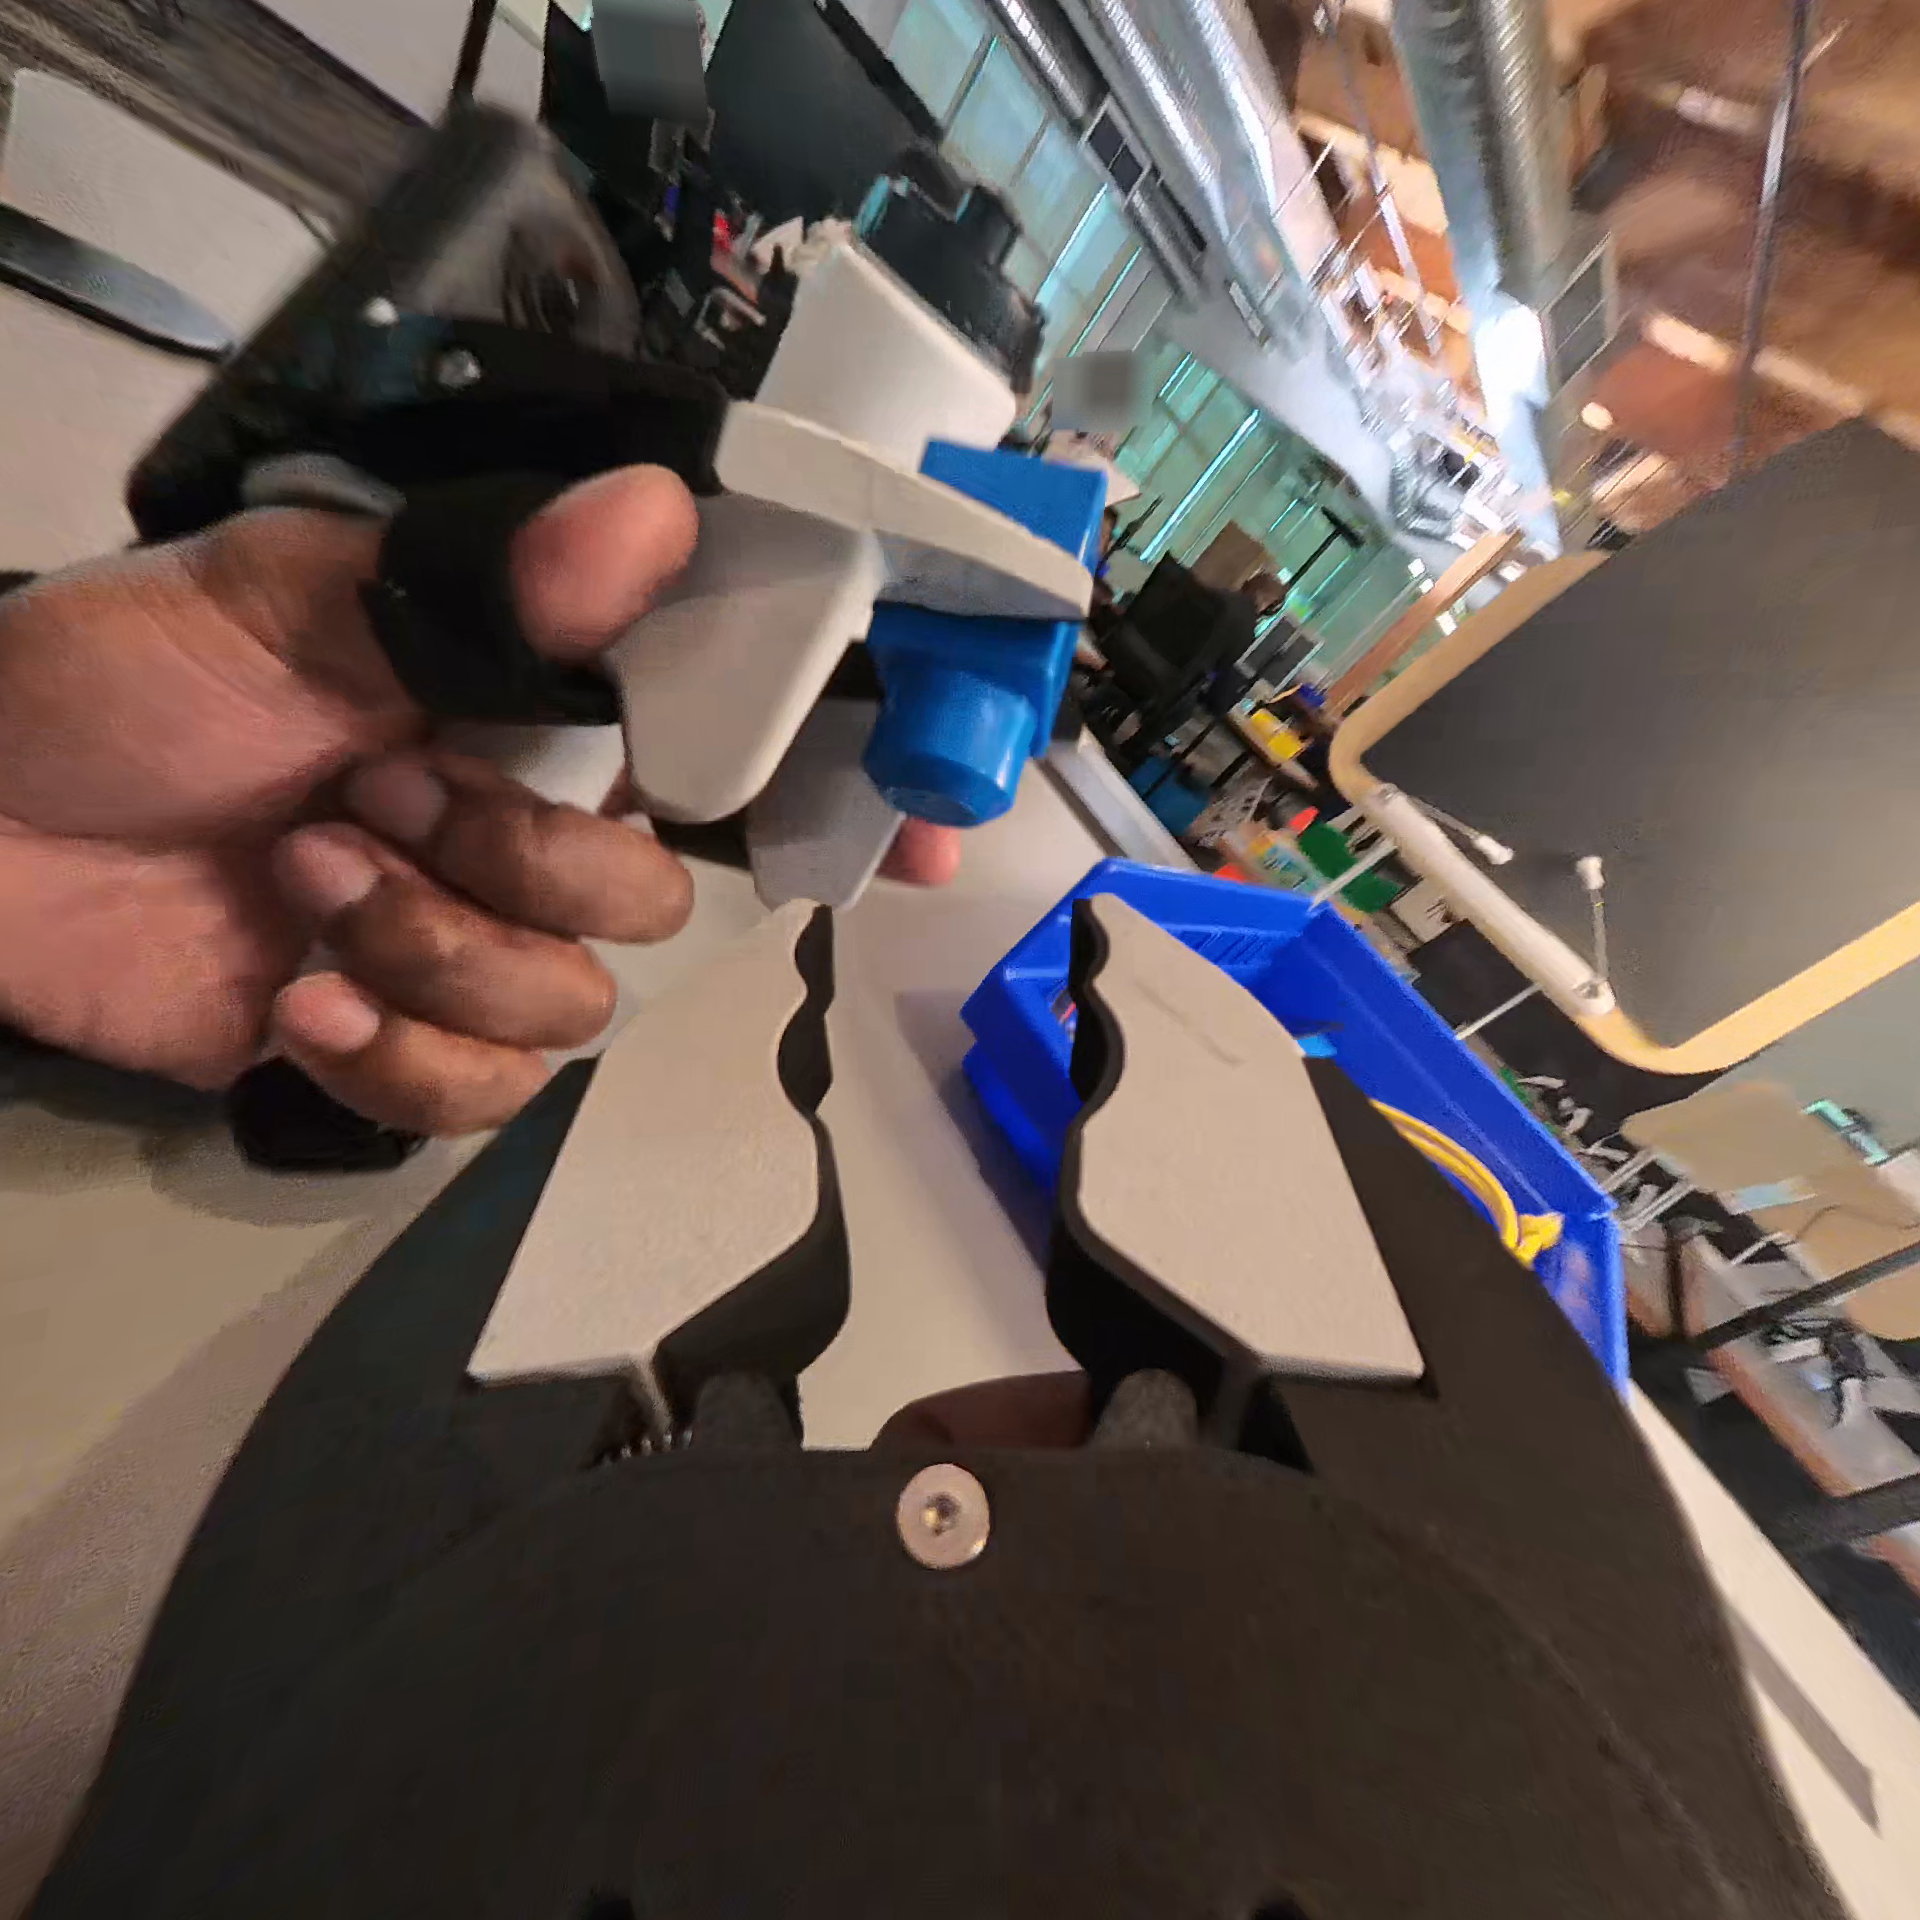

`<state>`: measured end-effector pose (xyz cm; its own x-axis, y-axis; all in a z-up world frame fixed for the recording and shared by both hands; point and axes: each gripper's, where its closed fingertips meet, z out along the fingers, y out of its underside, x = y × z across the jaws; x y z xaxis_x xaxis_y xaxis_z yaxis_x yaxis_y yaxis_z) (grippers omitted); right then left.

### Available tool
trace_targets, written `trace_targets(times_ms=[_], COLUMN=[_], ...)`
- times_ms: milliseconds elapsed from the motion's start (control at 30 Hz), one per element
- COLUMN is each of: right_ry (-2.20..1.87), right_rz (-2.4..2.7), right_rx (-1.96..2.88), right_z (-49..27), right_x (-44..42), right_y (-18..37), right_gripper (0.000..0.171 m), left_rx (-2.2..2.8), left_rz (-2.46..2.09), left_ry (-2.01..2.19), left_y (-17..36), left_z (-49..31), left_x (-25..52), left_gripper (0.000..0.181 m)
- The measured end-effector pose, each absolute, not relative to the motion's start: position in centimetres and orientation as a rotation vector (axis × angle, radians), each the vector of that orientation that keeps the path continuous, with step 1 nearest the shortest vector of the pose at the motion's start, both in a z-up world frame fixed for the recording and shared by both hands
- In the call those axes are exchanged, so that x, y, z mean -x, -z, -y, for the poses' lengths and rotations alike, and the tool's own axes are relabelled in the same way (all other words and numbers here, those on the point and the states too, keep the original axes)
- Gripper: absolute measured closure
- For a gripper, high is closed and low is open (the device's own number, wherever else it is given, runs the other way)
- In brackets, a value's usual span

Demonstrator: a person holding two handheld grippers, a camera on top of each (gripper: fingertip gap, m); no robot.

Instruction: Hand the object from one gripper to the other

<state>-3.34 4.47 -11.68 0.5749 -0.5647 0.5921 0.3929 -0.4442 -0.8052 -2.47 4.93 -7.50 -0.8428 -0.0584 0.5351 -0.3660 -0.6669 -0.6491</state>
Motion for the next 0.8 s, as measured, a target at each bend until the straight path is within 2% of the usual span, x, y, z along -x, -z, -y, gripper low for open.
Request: trace_targets(times_ms=[333, 467, 500, 600, 700, 800], right_ry=[1.271, 1.334, 1.321, 1.158, 0.901, 0.535], right_rz=[-0.139, -0.161, -0.177, -0.268, -0.365, -0.452], right_rx=[1.619, 1.584, 1.564, 1.525, 1.476, 1.386], right_z=[-4.9, -4.3, -4.0, -2.9, -1.8, -1.1], right_x=[3.8, 3.6, 3.5, 3.3, 3.2, 3.5], right_y=[10.6, 10.1, 9.7, 9.1, 8.7, 8.3], right_gripper=[0.129, 0.137, 0.137, 0.137, 0.137, 0.137], left_rx=[-0.731, -0.72, -0.715, -0.725, -0.804, -0.785], left_rz=[1.125, 1.167, 1.195, 1.367, 1.743, 1.972], left_ry=[-2.412, -2.39, -2.399, -2.508, -2.681, -2.878], left_y=[8.2, 8.4, 8.4, 8.4, 8.9, 8.3], left_z=[-2.6, -2.3, -2.2, -2.1, -2.3, -2.9], left_x=[3.5, 3.7, 3.8, 3.8, 2.7, 2.7], left_gripper=[0.144, 0.144, 0.14, 0.114, 0.088, 0.085])
